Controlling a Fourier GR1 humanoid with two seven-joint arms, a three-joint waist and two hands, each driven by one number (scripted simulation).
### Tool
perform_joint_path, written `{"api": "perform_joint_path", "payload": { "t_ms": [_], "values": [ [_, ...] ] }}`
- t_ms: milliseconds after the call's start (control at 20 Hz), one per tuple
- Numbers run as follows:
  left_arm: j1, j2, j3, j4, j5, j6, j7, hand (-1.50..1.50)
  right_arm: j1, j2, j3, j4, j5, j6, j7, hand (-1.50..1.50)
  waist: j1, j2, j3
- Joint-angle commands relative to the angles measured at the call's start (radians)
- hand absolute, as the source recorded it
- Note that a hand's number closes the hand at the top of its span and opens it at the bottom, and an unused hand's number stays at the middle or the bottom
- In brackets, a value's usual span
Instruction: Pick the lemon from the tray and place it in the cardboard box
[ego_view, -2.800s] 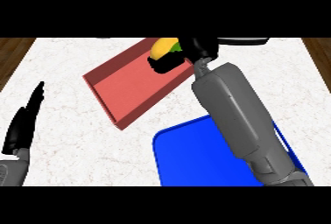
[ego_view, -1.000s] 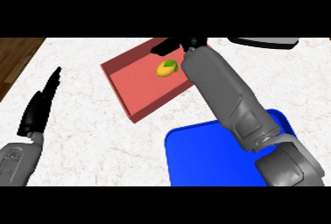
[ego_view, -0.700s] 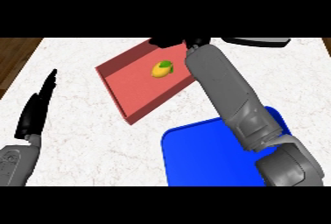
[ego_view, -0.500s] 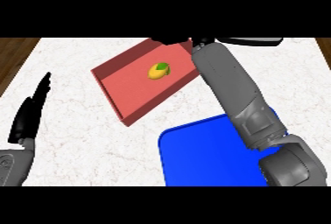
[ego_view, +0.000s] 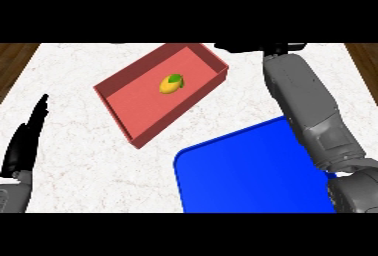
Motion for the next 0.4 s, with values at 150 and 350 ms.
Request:
{"api": "perform_joint_path", "payload": {
  "t_ms": [150,350],
  "values": [
    [0.029,0.033,0.023,-0.082,0.016,-0.047,0.068,0.0,0.147,-0.141,-0.014,-0.033,-0.021,0.172,-0.112,-1.5,-0.015,-0.008,0.001],
    [0.05,-0.006,0.034,-0.032,-0.003,-0.009,0.028,0.0,0.195,-0.183,0.038,-0.085,0.005,0.294,-0.054,-1.5,-0.034,-0.014,0.0]
  ]
}}
